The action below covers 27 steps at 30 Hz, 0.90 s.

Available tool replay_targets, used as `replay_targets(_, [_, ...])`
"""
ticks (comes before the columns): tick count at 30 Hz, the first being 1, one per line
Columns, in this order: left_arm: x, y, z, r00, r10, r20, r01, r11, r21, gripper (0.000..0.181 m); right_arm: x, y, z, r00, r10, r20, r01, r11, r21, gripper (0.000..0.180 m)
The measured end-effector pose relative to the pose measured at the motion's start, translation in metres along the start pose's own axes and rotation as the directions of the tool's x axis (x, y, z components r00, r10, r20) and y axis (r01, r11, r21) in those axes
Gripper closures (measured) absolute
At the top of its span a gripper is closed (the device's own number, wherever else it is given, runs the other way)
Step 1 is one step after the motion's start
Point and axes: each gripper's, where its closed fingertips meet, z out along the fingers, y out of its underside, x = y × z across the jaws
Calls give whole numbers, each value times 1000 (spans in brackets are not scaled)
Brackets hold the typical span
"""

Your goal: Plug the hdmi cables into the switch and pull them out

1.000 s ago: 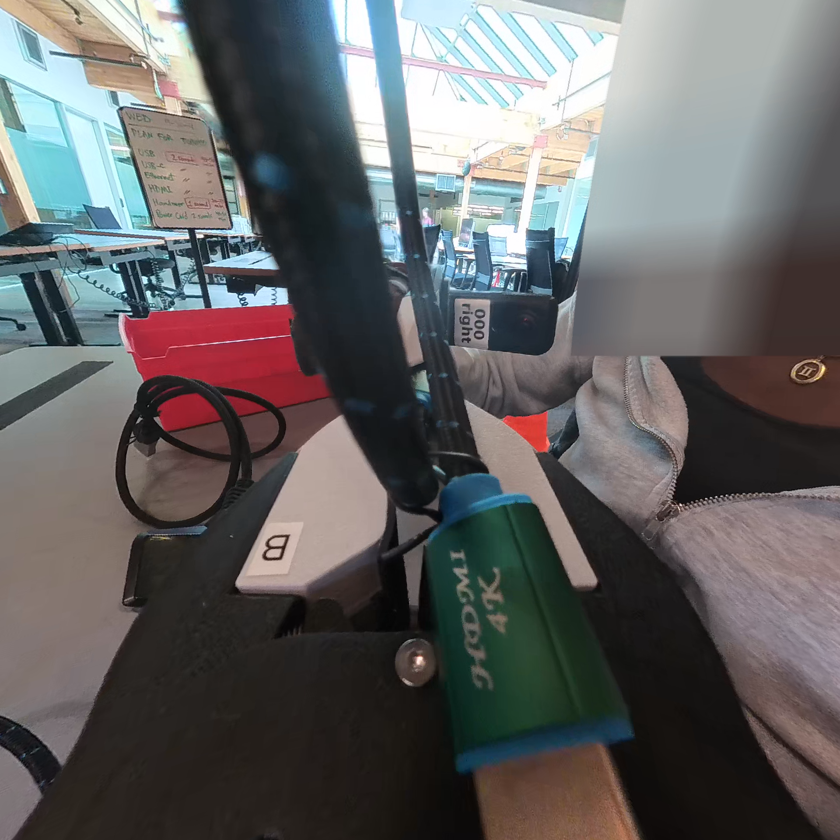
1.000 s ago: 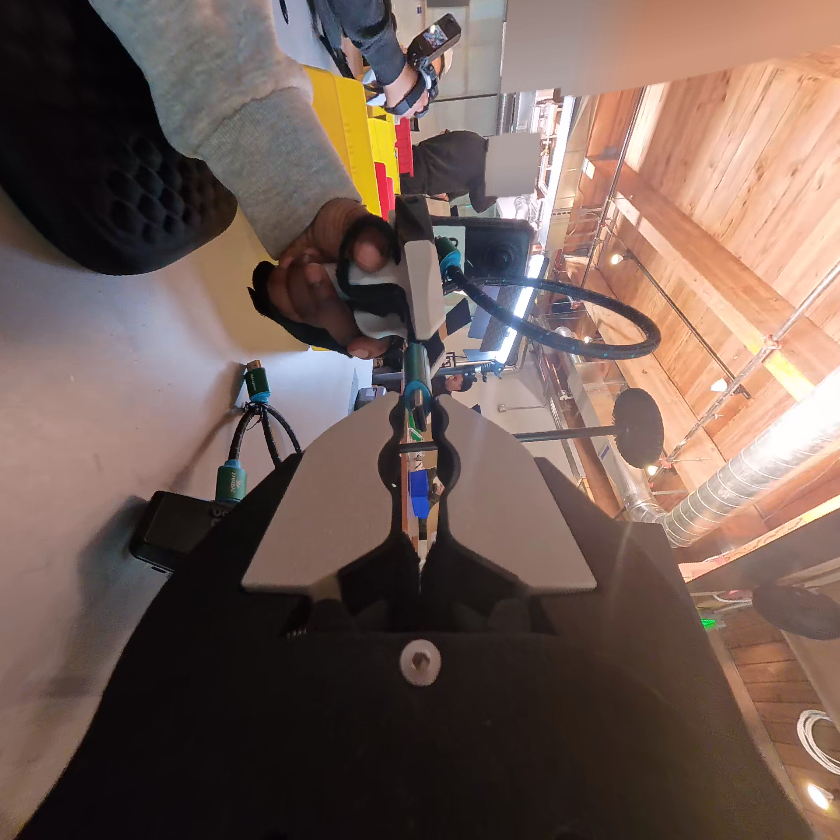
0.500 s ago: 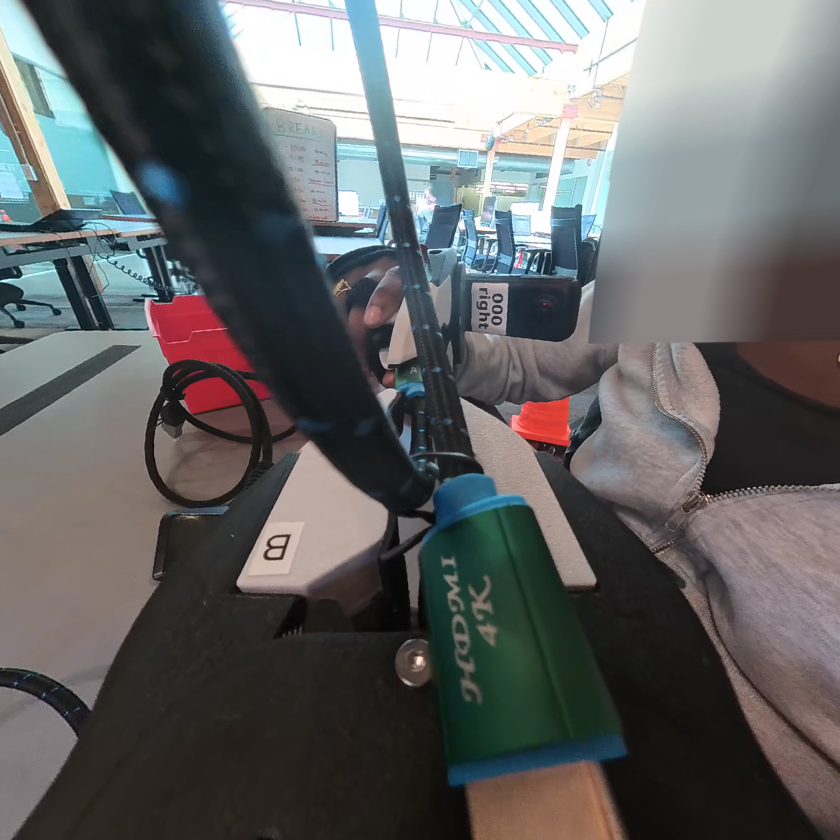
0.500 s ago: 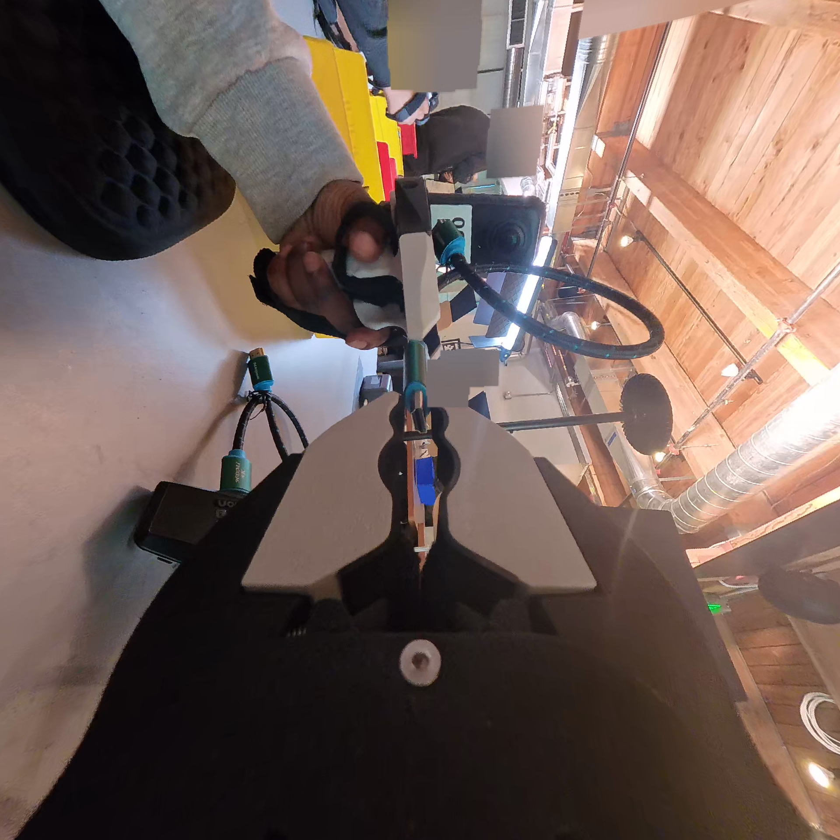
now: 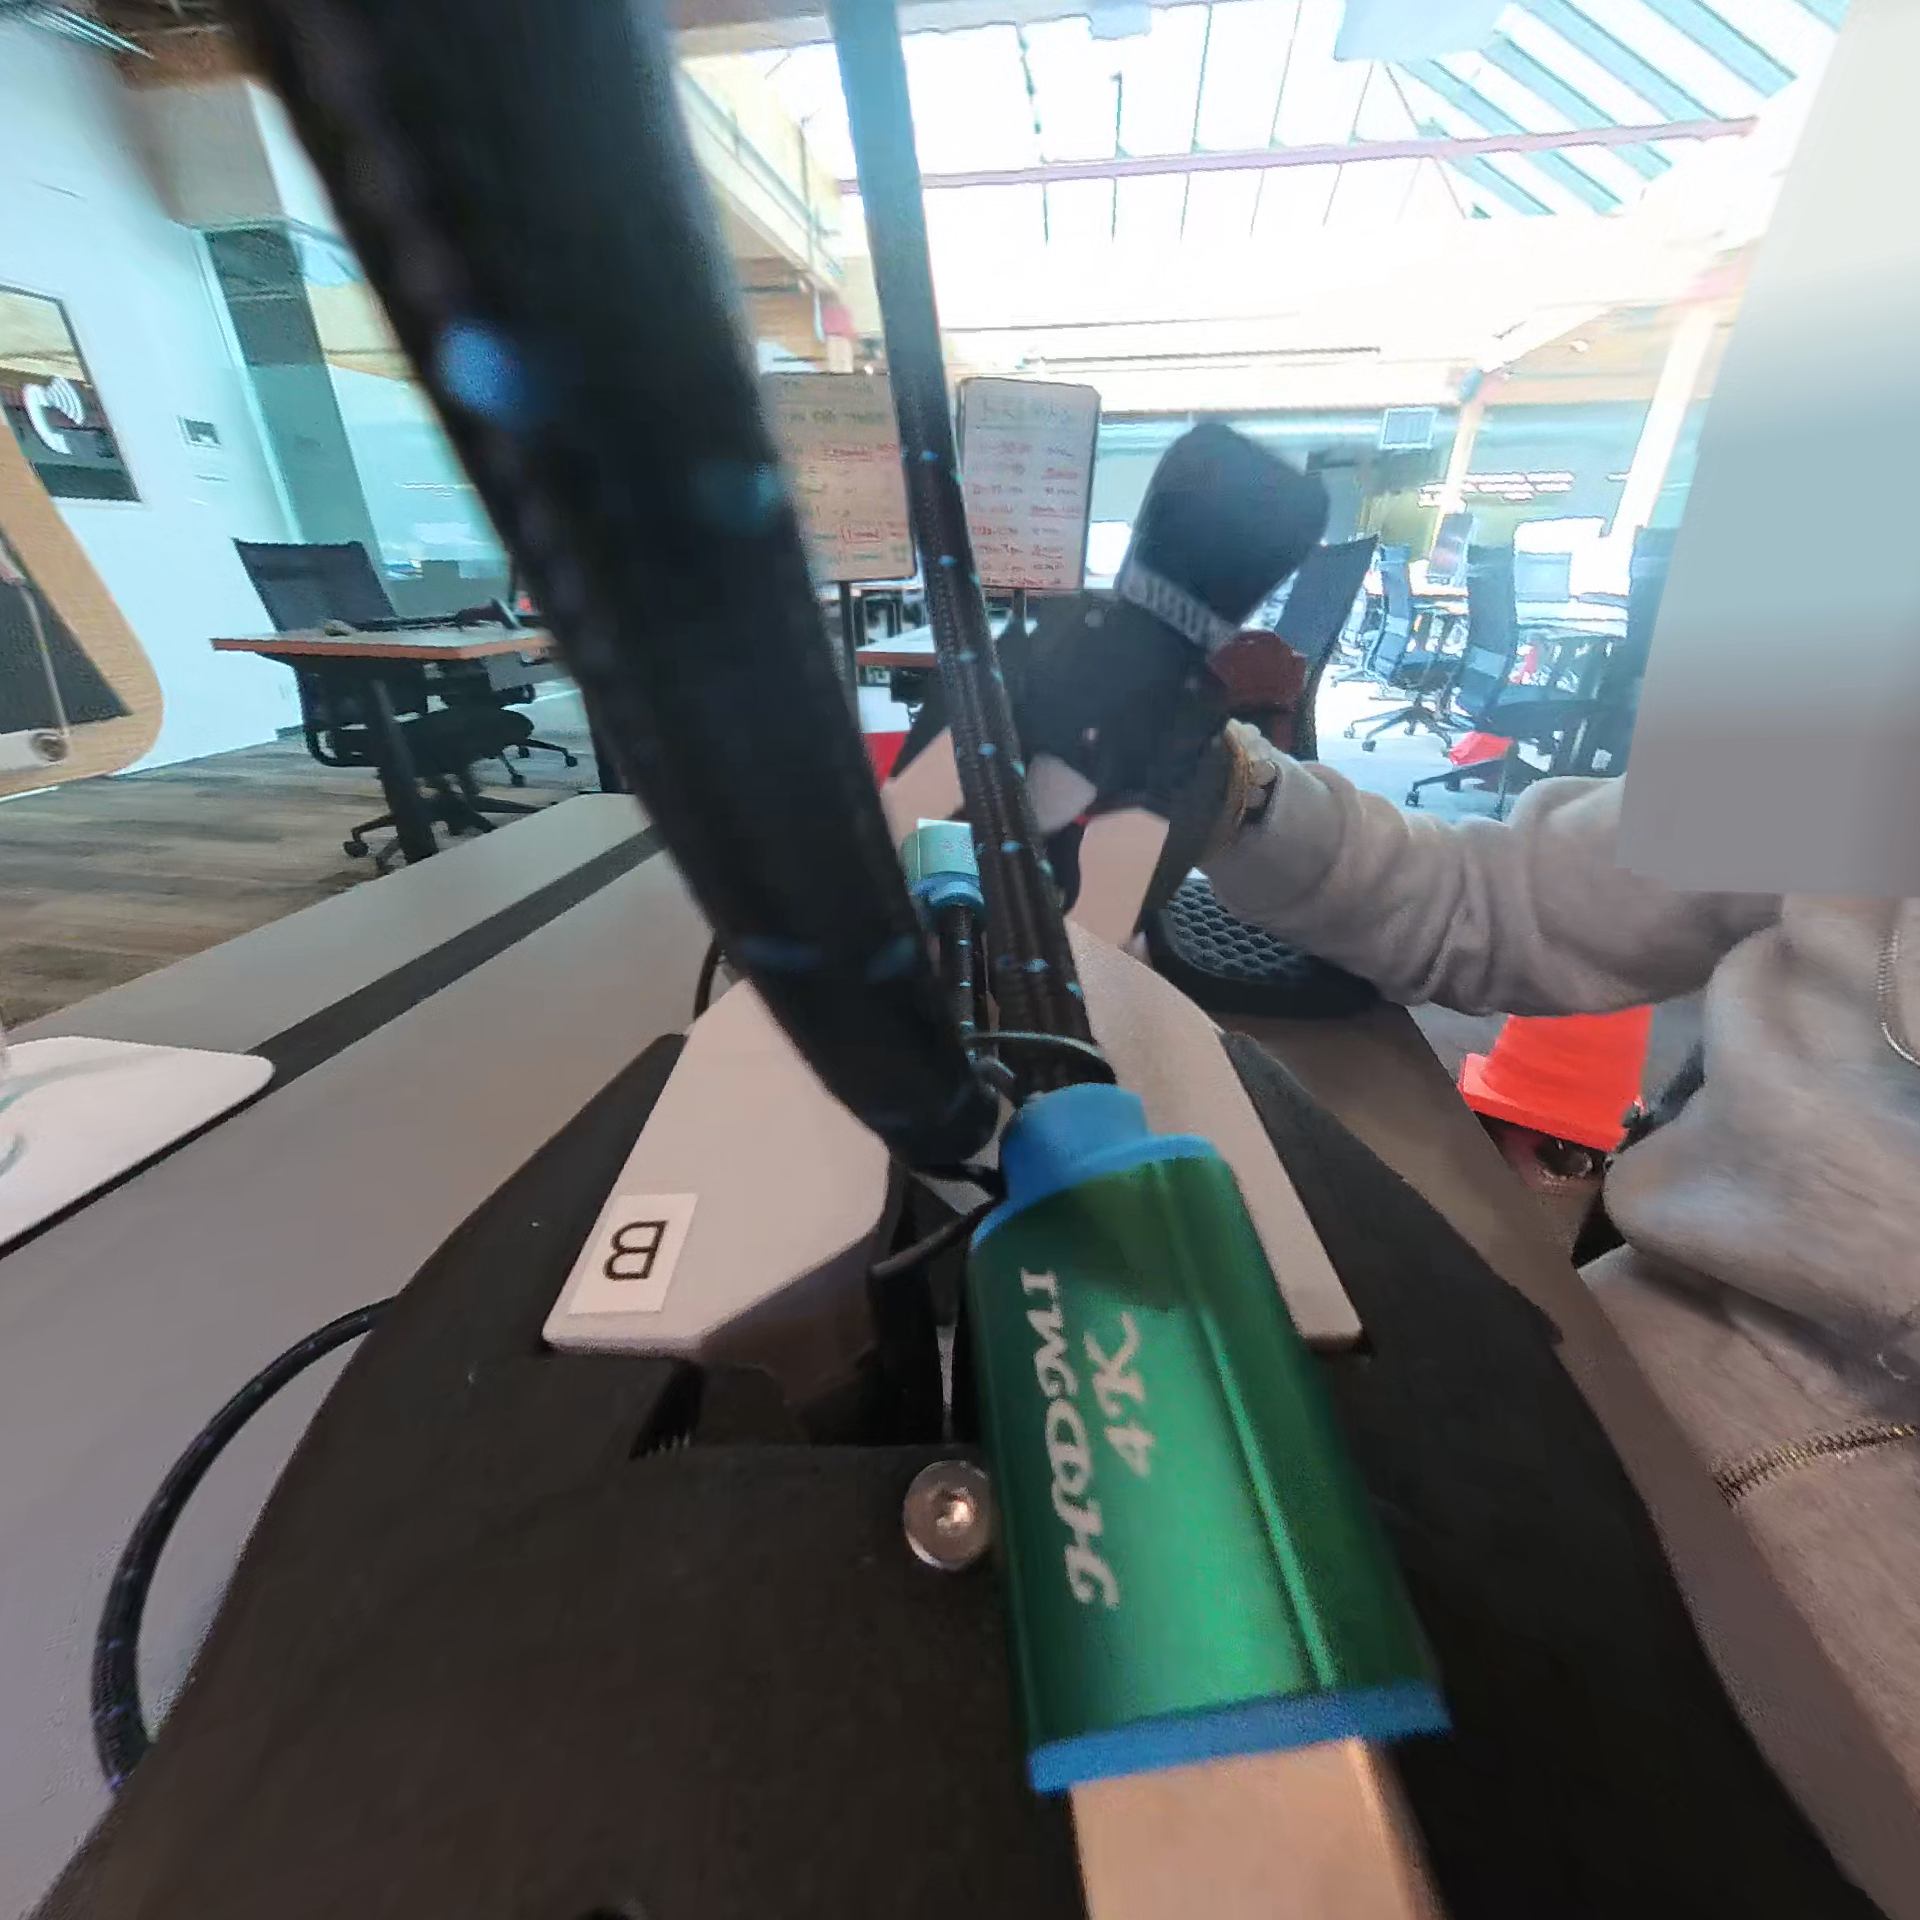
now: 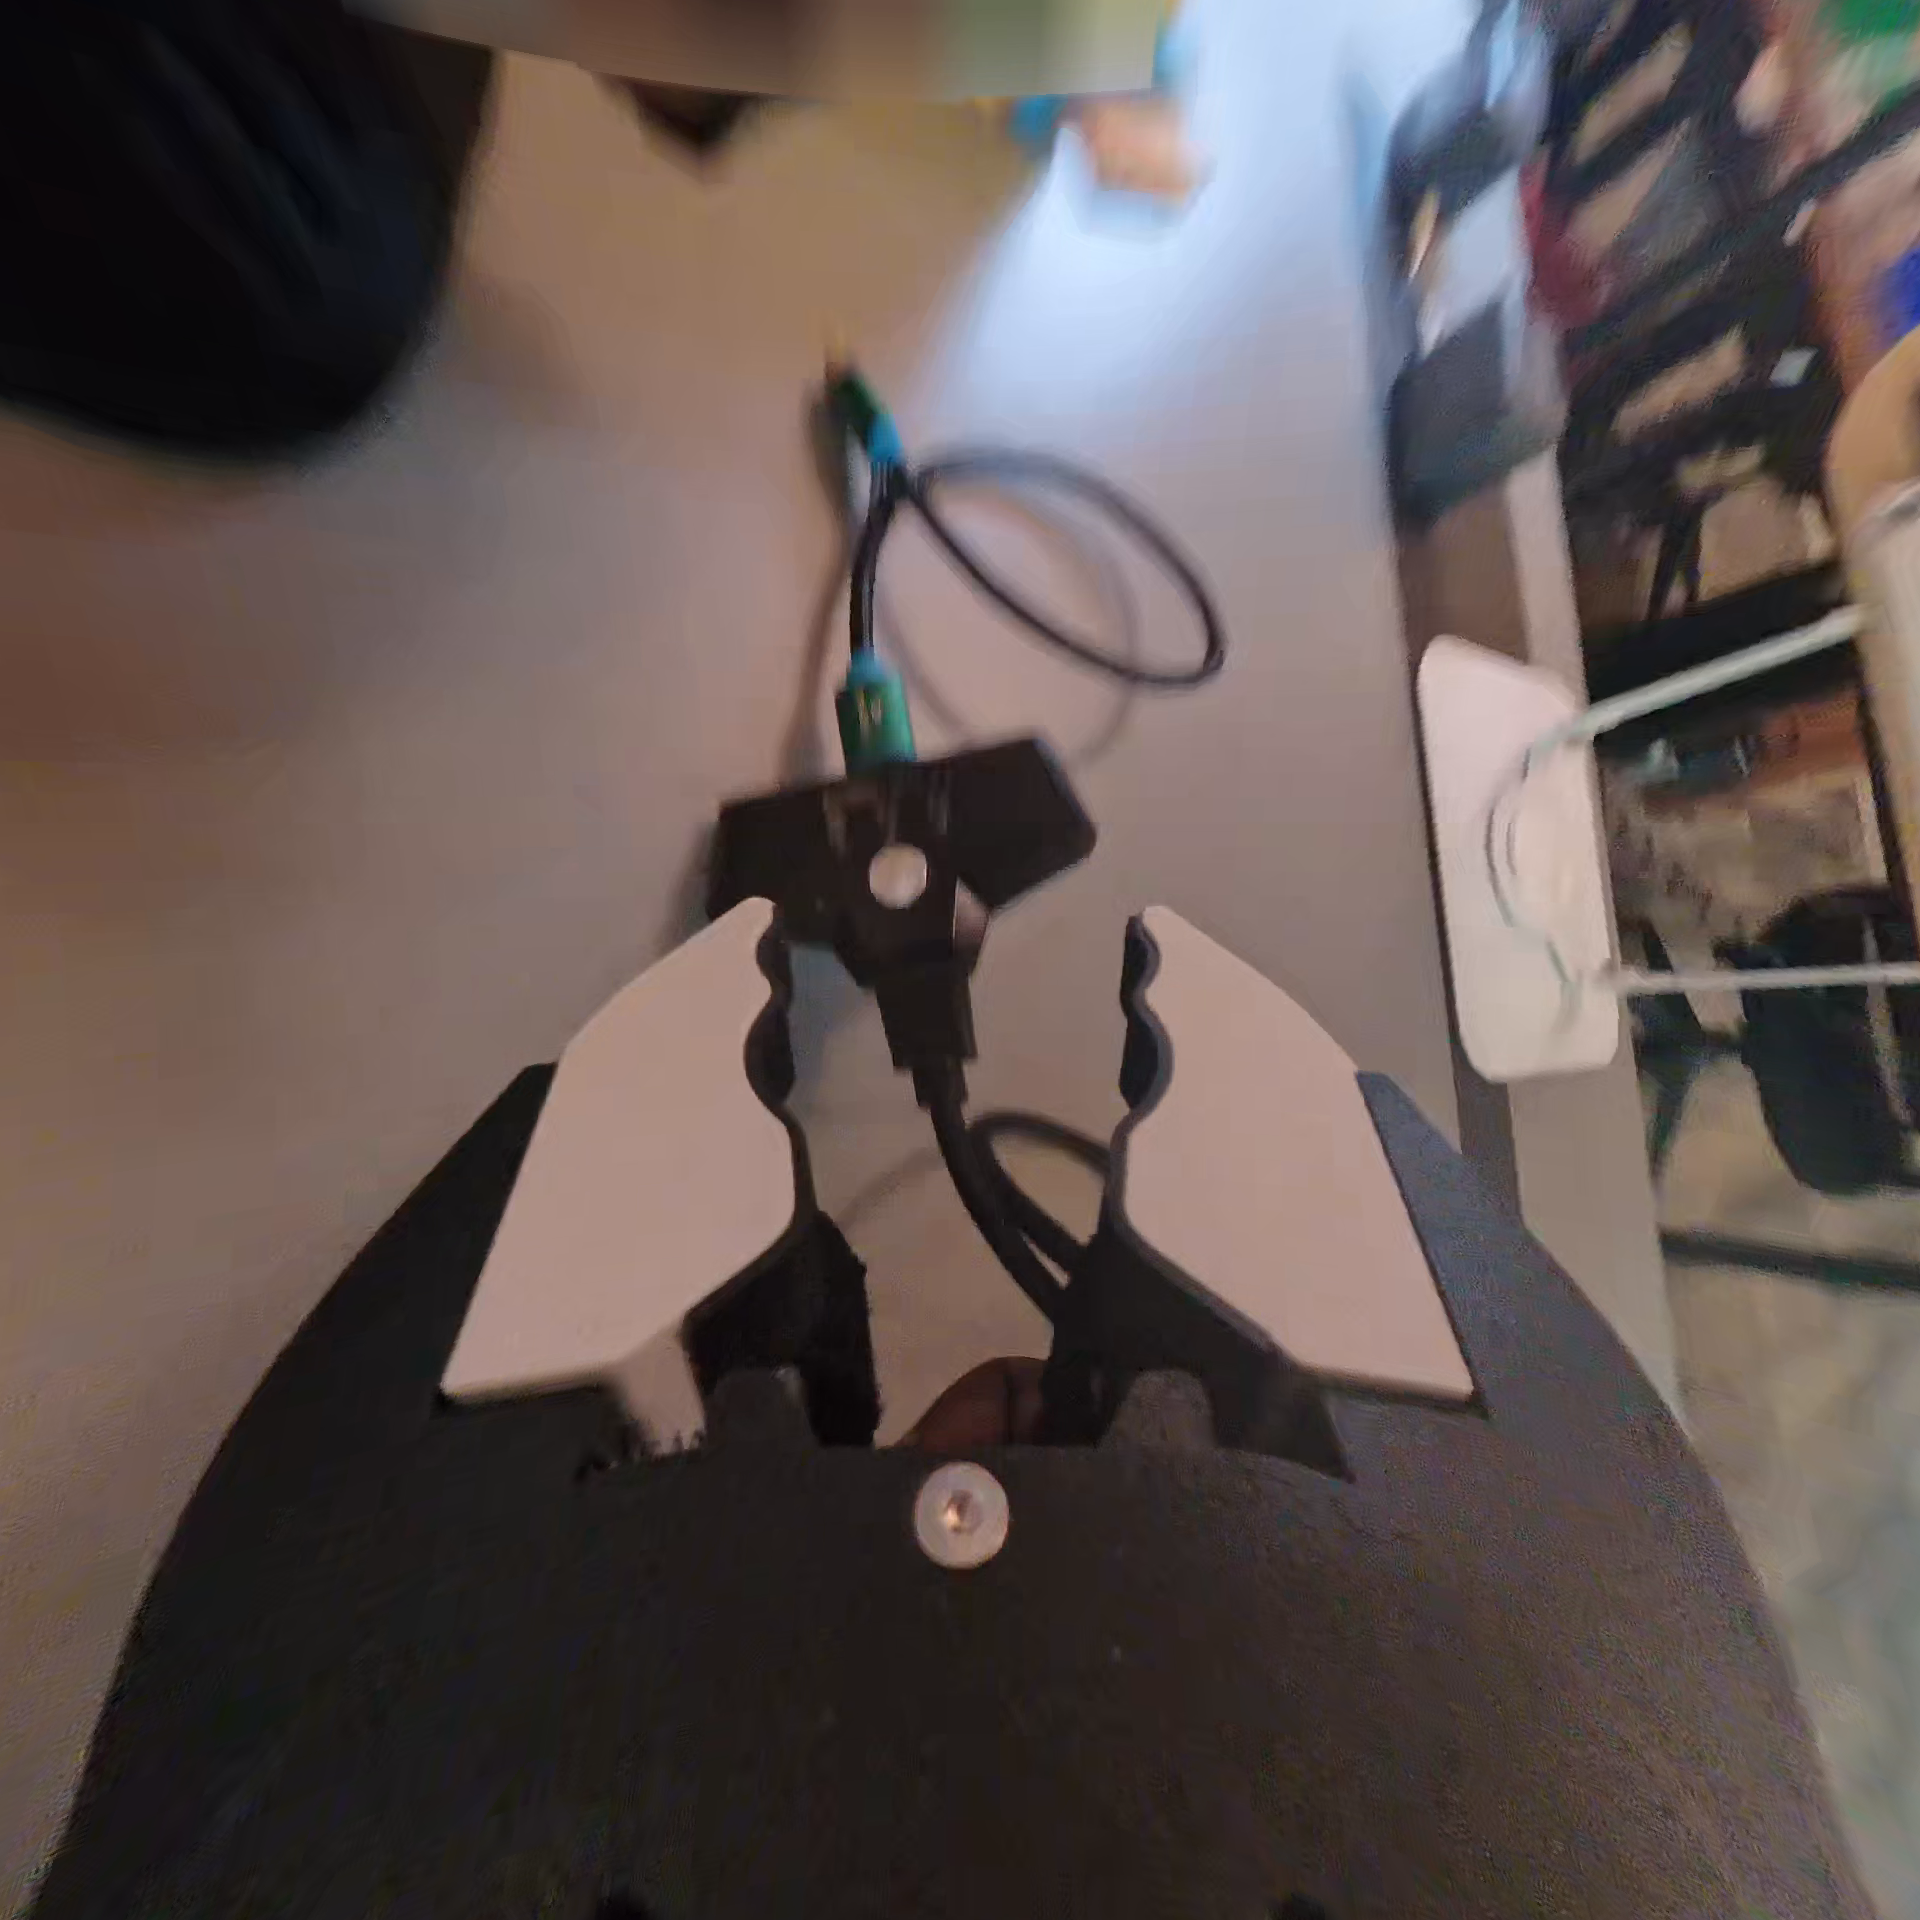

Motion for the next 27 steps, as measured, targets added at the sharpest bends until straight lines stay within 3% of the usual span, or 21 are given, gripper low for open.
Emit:
replay_targets(5, [1, 2, 0, 1000, 20, -3, -20, 1000, -18, 171, -13, 47, 38, 985, -175, -2, 164, 923, -349, 120])
replay_targets(10, [12, 8, 6, 997, 39, -61, -42, 998, -45, 171, -5, 53, 59, 953, -294, -65, 248, 888, -388, 139])
replay_targets(13, [17, 10, 7, 995, 53, -90, -58, 997, -54, 171, -6, 48, 58, 968, -244, -61, 215, 929, -302, 140])
replay_targets(19, [28, 3, 0, 983, 75, -168, -75, 997, 3, 171, 19, 23, 24, 995, 63, -77, -63, 998, 1, 142])
replay_targets(23, [24, 3, -9, 977, 21, -211, -9, 999, 54, 169, 37, 3, -5, 955, 296, 27, -293, 922, 252, 142])
replay_targets(27, [22, -2, -14, 981, 41, -192, -28, 997, 72, 170, 34, -2, -23, 919, 382, 97, -391, 851, 351, 142])
